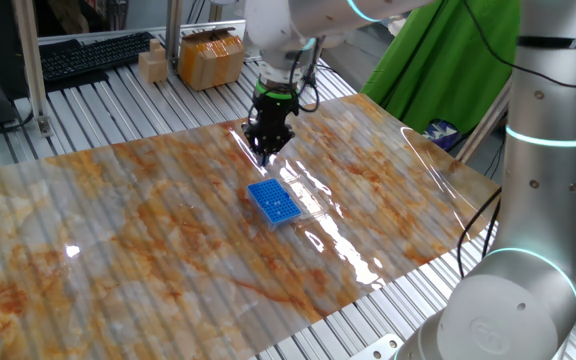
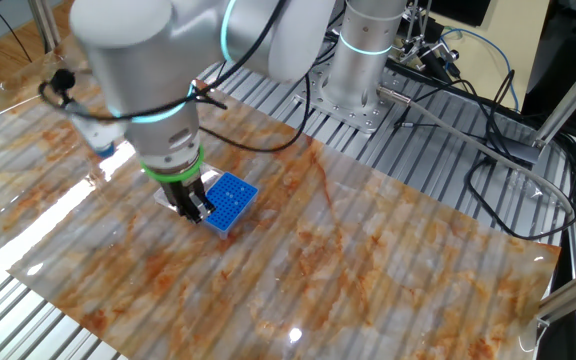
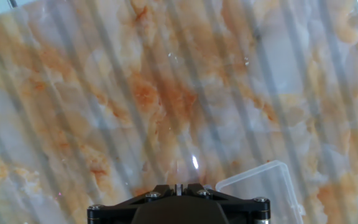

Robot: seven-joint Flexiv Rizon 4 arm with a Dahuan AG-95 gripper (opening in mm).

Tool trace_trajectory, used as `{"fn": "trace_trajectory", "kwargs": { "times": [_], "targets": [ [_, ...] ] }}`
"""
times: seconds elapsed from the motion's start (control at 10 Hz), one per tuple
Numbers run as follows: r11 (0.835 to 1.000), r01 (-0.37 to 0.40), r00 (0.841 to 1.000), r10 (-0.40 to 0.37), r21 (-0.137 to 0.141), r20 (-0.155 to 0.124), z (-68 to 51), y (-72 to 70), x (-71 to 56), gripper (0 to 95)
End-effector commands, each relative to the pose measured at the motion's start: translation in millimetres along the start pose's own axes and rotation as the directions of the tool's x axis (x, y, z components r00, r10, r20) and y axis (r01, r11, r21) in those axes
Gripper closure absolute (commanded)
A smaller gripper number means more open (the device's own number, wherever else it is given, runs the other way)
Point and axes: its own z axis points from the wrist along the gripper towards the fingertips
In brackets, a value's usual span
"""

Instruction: Insert a small pipette tip into the holder for small pipette tips

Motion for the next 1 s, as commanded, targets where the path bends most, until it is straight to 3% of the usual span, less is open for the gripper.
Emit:
{"fn": "trace_trajectory", "kwargs": {
  "times": [0.1,0.5,1.0],
  "targets": [
    [1.000,-0.008,1.000,0.009,-0.011,0.021,-1.9,0.3,1.7,95.0],
    [0.999,-0.027,0.996,0.029,-0.024,0.079,1.0,2.0,11.1,95.0],
    [0.998,-0.038,0.990,0.044,-0.041,0.136,-1.8,-2.8,13.4,95.0]
  ]
}}
